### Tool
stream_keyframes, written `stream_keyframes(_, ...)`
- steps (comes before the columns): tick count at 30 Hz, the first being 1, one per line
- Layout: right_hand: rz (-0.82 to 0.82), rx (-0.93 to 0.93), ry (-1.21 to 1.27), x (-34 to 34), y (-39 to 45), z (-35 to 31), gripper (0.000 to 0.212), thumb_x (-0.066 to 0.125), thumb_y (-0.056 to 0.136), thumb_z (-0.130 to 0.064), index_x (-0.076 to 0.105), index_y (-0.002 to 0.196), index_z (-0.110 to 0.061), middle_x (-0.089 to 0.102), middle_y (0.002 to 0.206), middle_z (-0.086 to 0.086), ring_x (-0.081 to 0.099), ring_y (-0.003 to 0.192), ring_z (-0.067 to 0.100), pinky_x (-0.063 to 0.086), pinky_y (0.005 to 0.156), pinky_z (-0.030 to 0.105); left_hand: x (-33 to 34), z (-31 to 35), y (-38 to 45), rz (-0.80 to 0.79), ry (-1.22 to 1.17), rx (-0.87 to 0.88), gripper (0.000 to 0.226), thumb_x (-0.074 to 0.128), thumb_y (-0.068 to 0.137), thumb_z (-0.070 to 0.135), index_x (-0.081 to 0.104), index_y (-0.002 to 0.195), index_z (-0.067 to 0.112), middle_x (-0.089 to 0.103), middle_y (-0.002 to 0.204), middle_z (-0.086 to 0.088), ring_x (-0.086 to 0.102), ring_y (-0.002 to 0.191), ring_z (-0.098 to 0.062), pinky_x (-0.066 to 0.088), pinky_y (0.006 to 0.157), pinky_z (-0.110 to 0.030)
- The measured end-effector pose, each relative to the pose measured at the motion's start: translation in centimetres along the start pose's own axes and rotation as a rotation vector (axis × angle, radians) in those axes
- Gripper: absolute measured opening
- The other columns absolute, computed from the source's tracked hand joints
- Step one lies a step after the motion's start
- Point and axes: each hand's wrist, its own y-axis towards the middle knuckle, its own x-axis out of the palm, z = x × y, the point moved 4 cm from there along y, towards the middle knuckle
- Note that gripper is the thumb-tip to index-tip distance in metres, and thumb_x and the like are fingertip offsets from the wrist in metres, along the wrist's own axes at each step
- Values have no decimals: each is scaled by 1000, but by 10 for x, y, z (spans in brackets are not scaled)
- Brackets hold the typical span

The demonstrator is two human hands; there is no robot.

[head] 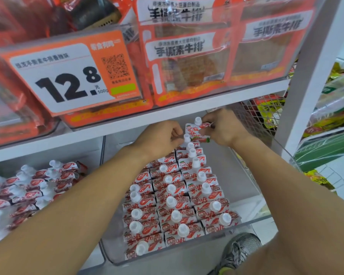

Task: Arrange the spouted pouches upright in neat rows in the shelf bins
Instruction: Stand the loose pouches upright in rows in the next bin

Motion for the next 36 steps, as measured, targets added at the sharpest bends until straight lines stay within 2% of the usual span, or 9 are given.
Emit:
stream_keyframes(4,-9,-53,43,4,-3,-12,22,71,87,-8,74,109,-10,73,103,1,66,91,18,42,73,10,-11,4,-11,38,233,6,23,68,87,34,65,105,20,65,103,3,62,96,-20,50,84,-33)
stream_keyframes(6,-78,-61,40,17,-1,-17,21,66,88,-3,76,104,-11,75,103,4,68,92,19,45,76,16,-15,1,-16,40,361,-64,33,69,85,37,62,111,18,64,108,-2,60,100,-26,50,84,-34)
stream_keyframes(10,-185,-10,-82,35,11,-18,22,57,86,3,76,92,-7,74,95,11,68,88,26,54,75,30,-11,-12,-27,-127,233,-183,51,67,86,44,54,128,17,49,129,-2,52,111,-21,44,92,-31)
stream_keyframes(15,-360,1,-66,33,11,-15,27,53,97,-6,73,112,-16,62,104,-3,57,97,17,41,83,21,-11,-13,-35,-230,208,-146,60,61,89,51,45,139,21,37,142,1,47,121,-17,39,101,-27)
stream_keyframes(17,-371,34,44,30,6,-11,27,50,99,-8,71,114,-17,64,102,-3,58,95,17,45,84,24,-9,-12,-38,-259,192,-153,62,59,89,52,42,142,23,32,145,2,44,125,-16,37,105,-29)
stream_keyframes(21,-214,110,223,19,-3,-7,35,51,91,2,64,120,-12,67,113,10,65,101,31,55,89,46,-8,-7,-46,-252,178,-182,63,54,93,50,36,146,22,22,154,1,41,132,-17,35,110,-33)
stream_keyframes(26,-321,50,61,23,-22,-18,38,49,101,-20,54,138,-23,56,140,-1,52,126,21,36,92,19,-9,12,-75,-101,245,-165,67,53,93,48,27,148,19,18,155,-2,41,133,-26,37,109,-37)
stream_keyframes(31,-453,51,112,12,-45,-18,54,50,100,-21,33,150,-31,38,155,-2,50,130,22,40,109,33,3,35,-97,-105,265,-83,64,52,92,52,34,144,20,30,150,-4,36,135,-23,39,107,-41)
stream_keyframes(36,-561,132,178,-13,-89,-12,76,70,89,-20,27,150,-35,37,152,0,58,117,24,58,87,36,14,43,-116,-241,216,-43,74,47,84,71,36,144,30,30,152,5,13,146,-17,23,118,-41)
